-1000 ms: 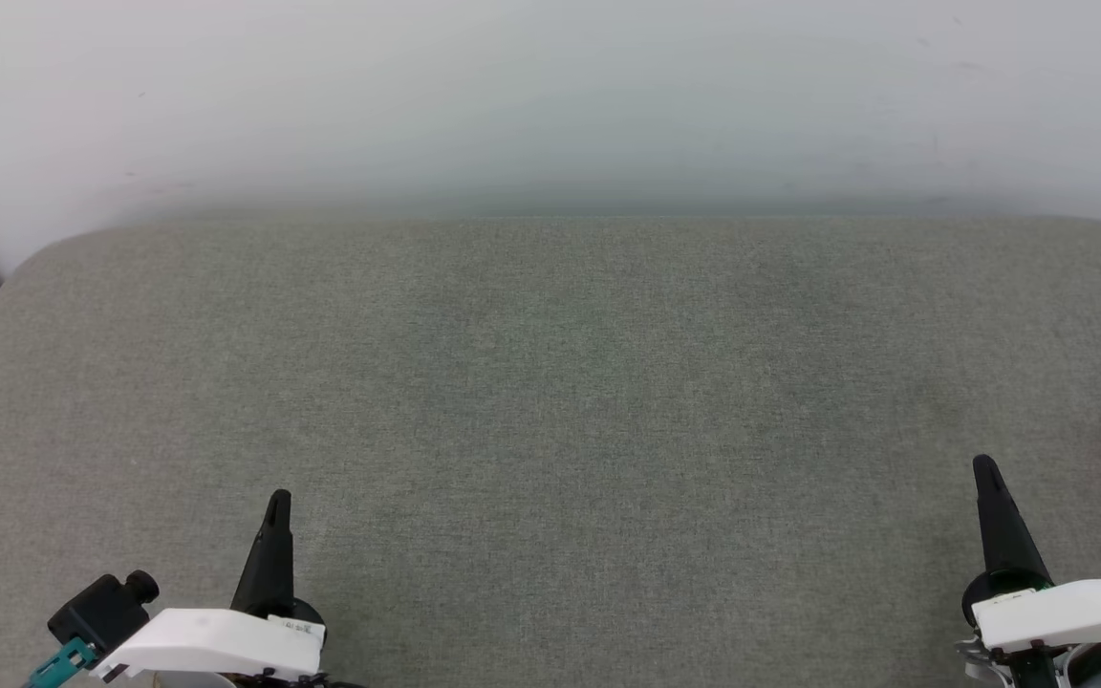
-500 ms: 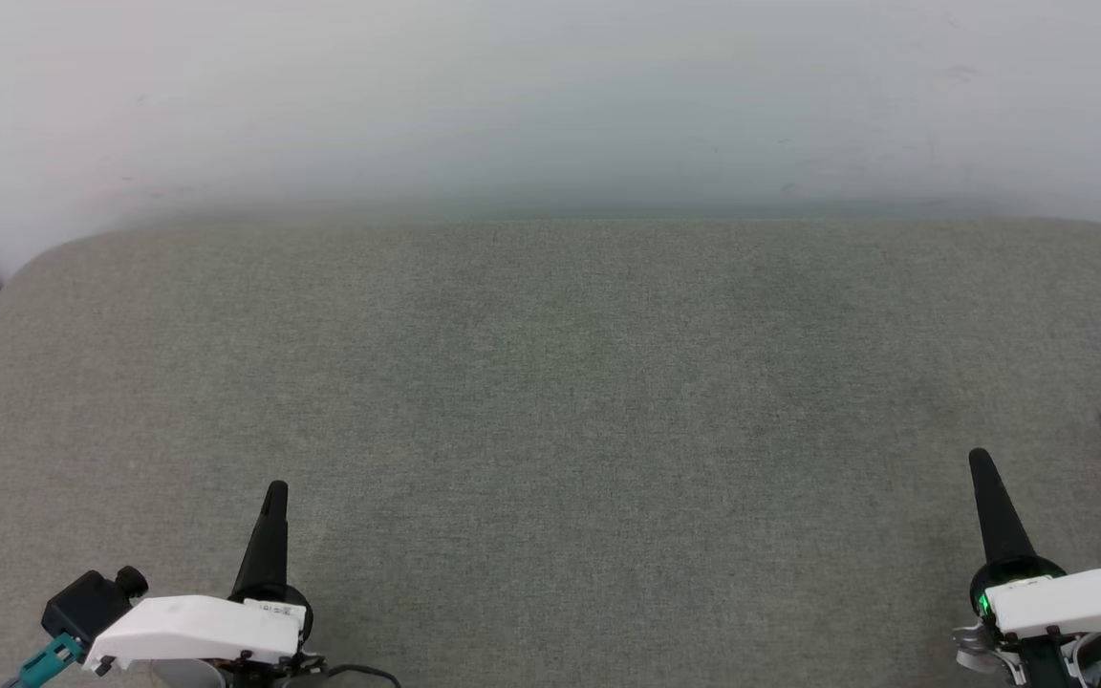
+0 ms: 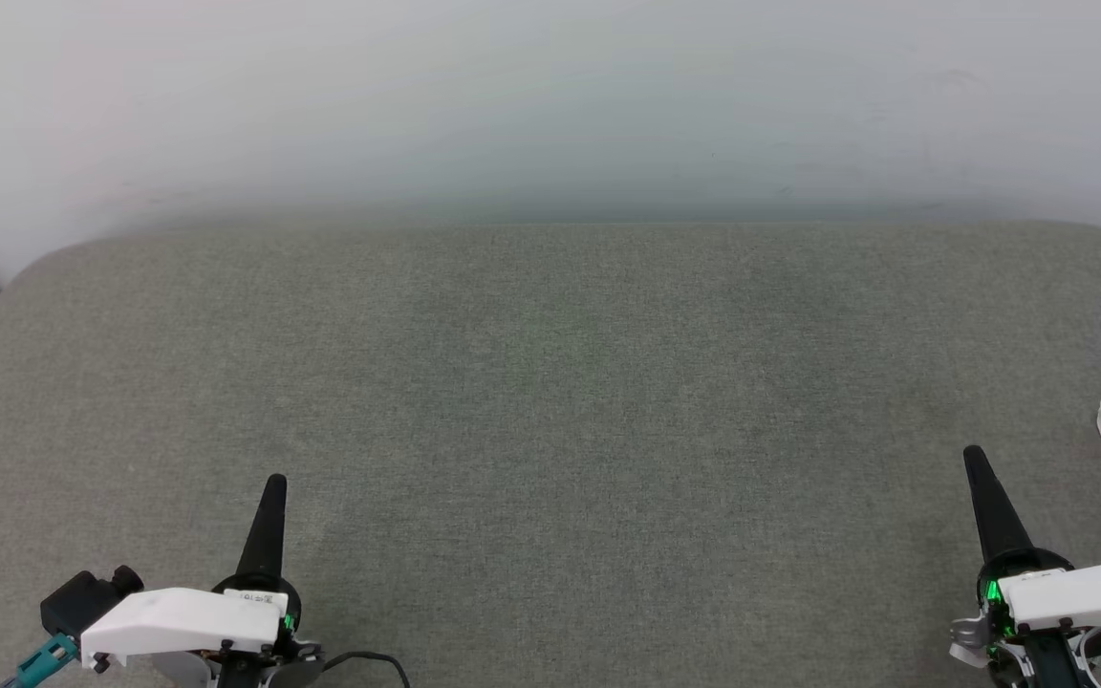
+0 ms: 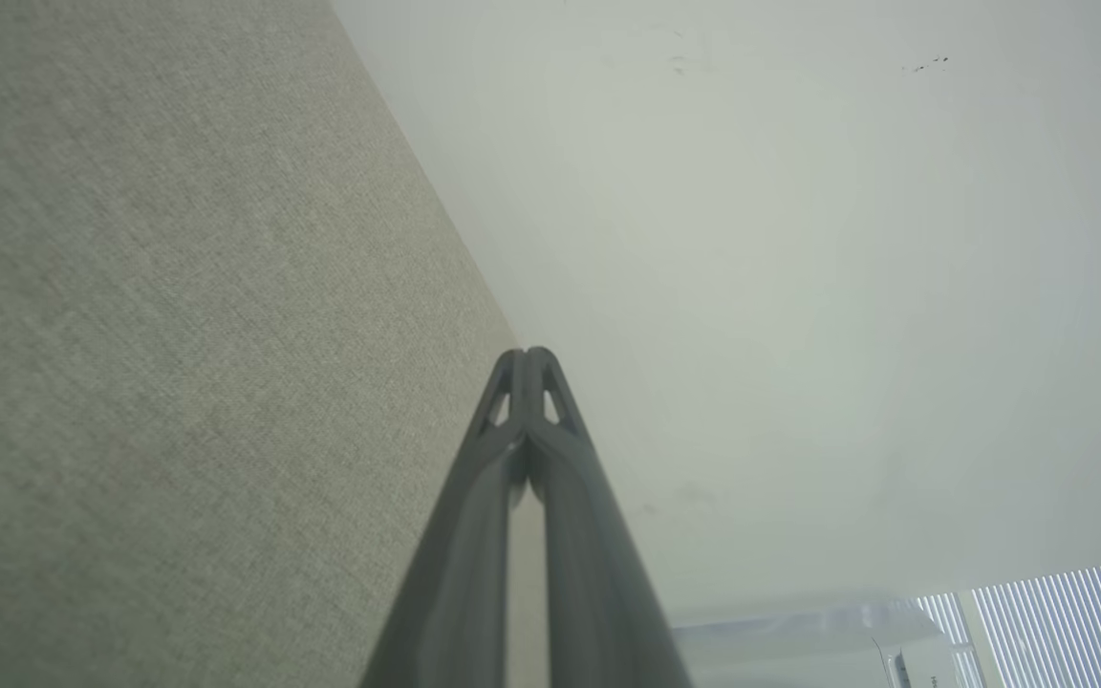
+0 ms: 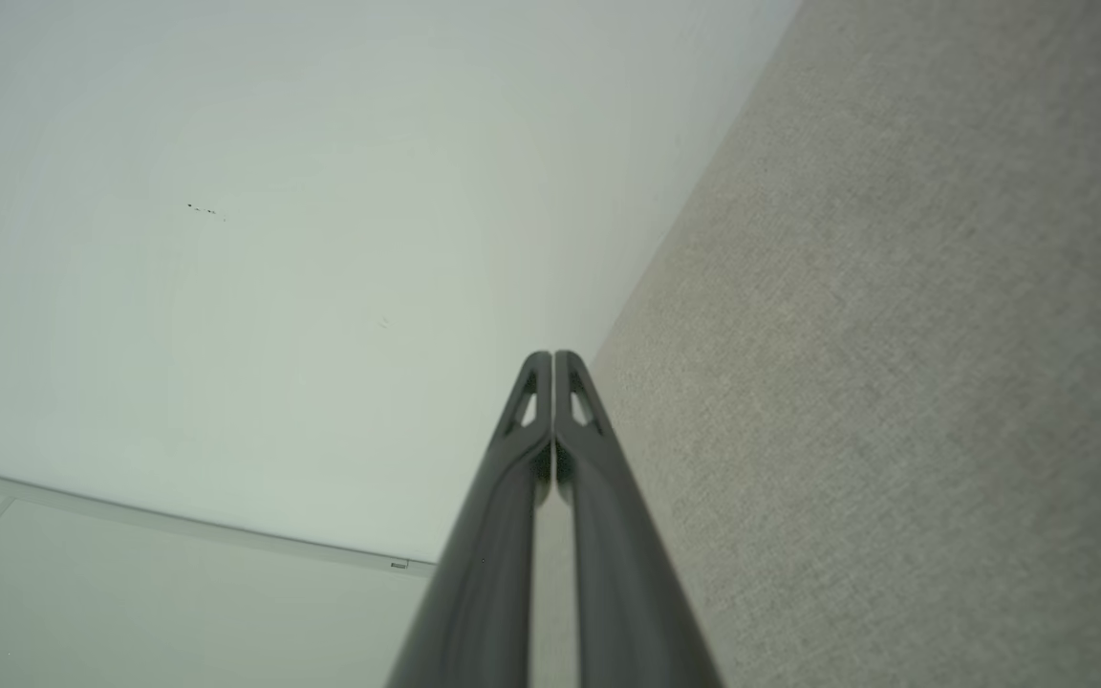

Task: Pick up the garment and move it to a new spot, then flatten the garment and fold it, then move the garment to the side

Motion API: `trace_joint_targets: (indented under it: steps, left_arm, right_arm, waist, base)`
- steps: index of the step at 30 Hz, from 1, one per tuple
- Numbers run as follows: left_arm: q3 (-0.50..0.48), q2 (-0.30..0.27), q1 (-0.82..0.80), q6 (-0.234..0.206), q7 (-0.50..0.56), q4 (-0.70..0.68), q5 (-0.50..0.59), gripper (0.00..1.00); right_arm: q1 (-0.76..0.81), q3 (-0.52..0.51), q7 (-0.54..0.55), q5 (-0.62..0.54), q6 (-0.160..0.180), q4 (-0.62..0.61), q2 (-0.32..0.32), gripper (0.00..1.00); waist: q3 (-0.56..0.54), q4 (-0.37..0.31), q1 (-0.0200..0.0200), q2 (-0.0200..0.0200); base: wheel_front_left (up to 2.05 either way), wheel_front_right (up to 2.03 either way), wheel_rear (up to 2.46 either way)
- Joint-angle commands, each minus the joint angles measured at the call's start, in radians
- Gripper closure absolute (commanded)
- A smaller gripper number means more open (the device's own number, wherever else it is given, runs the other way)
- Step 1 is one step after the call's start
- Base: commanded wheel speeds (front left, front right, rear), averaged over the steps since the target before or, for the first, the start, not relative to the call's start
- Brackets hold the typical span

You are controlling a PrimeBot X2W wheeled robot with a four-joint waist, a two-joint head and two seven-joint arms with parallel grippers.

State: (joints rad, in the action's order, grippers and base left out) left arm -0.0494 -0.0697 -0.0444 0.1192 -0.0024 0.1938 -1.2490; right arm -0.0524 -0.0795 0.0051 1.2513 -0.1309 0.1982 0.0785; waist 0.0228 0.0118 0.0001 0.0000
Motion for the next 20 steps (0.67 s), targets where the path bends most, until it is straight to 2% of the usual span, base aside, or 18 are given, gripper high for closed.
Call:
trace_joint_targets:
  steps: [1,20]
  left_arm:
    - [-0.006,-0.004,-0.019,0.005,0.007,-0.002,-0.022,1.00]
    - [-0.024,0.000,-0.043,0.009,0.051,0.023,-0.188,1.00]
  right_arm:
    - [-0.021,-0.002,0.006,0.022,0.000,-0.001,-0.003,1.00]
    - [-0.041,-0.011,0.049,0.186,0.000,0.021,-0.011,1.00]
  waist:
    - [0.000,0.000,-0.0001,0.0000]
    - [-0.008,-0.005,-0.0001,0.0000]
  base:
    - [0.00,0.00,0.00]
    - [0.00,0.00,0.00]
